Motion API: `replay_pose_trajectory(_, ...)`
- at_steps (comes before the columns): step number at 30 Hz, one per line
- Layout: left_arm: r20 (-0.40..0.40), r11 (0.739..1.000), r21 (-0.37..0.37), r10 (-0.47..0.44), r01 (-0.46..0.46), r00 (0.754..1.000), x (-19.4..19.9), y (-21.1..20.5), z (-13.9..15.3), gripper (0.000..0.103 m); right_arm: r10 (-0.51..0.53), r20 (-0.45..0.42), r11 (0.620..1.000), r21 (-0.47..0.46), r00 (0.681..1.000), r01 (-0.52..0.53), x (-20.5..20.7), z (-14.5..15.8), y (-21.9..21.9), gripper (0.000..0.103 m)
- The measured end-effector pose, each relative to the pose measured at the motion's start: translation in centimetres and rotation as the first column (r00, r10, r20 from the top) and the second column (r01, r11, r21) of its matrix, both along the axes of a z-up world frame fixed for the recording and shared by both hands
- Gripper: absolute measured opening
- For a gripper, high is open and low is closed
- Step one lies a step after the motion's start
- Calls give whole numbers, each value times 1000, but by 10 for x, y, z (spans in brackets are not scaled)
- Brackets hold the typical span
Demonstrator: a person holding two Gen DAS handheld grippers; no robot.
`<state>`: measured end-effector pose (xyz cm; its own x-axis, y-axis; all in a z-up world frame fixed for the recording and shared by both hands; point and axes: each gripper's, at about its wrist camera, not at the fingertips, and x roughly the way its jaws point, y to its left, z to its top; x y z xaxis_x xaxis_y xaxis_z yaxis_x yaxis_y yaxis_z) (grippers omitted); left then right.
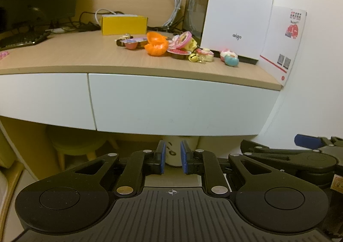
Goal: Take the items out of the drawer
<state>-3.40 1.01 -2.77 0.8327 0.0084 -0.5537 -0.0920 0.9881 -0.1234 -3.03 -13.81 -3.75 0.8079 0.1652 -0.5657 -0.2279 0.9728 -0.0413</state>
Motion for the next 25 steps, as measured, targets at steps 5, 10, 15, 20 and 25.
replay_pose_trajectory(5,17,1000,-19,-20,20,1000,-1,2,1,16,-1,-1,1000,0,1000,1,0,-1,-1,103)
replay_pose_trajectory(10,27,996,69,60,-61,998,-3,-5,2,16,-2,0,1000,0,1000,2,0,-1,-1,103)
replay_pose_trajectory(15,-8,987,140,86,-84,996,-2,-13,0,16,-4,-1,1000,0,1000,4,0,0,-1,103)
replay_pose_trajectory(20,-36,995,93,41,-38,999,-1,-10,-5,16,-1,-1,1000,0,1000,1,0,0,-1,103)
replay_pose_trajectory(25,-45,996,83,21,-18,999,7,-8,-5,16,1,-8,1000,-6,1000,-1,2,2,-4,103)
